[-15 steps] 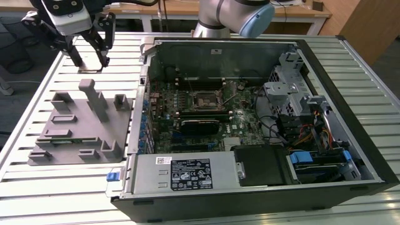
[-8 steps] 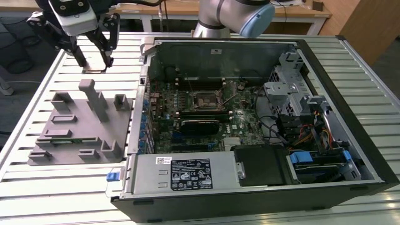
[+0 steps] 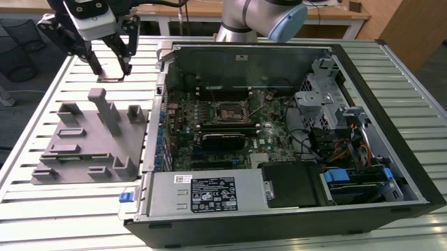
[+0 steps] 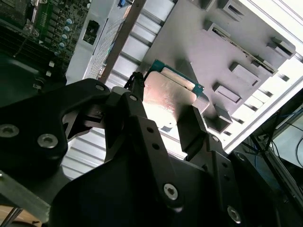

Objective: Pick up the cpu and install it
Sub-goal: 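Pick up the cpu and move it towards the insertion slot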

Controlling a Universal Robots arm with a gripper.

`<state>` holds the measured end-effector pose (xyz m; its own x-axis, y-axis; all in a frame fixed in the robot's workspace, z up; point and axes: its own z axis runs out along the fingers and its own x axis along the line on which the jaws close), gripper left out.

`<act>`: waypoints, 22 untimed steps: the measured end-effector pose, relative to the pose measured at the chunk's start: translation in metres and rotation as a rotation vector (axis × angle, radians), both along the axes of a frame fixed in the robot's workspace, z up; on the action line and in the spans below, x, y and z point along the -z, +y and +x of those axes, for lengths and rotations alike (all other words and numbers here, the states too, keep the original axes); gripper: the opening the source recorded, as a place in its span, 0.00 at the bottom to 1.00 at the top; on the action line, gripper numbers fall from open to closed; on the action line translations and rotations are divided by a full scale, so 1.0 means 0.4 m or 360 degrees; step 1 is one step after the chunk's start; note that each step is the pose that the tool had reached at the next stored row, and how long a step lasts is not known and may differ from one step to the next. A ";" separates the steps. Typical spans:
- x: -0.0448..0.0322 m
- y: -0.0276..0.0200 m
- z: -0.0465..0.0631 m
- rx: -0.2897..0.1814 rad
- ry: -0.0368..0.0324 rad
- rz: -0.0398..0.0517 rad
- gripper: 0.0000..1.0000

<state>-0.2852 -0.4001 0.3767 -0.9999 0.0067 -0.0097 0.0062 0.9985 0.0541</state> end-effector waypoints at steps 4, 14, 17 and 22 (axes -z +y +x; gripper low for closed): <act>0.000 0.000 0.008 0.0000 0.0000 0.0000 0.53; 0.001 0.000 0.044 0.0000 0.0000 0.0000 0.53; 0.002 0.001 0.053 0.0000 0.0000 0.0000 0.53; 0.002 0.002 0.076 0.0000 0.0000 0.0000 0.53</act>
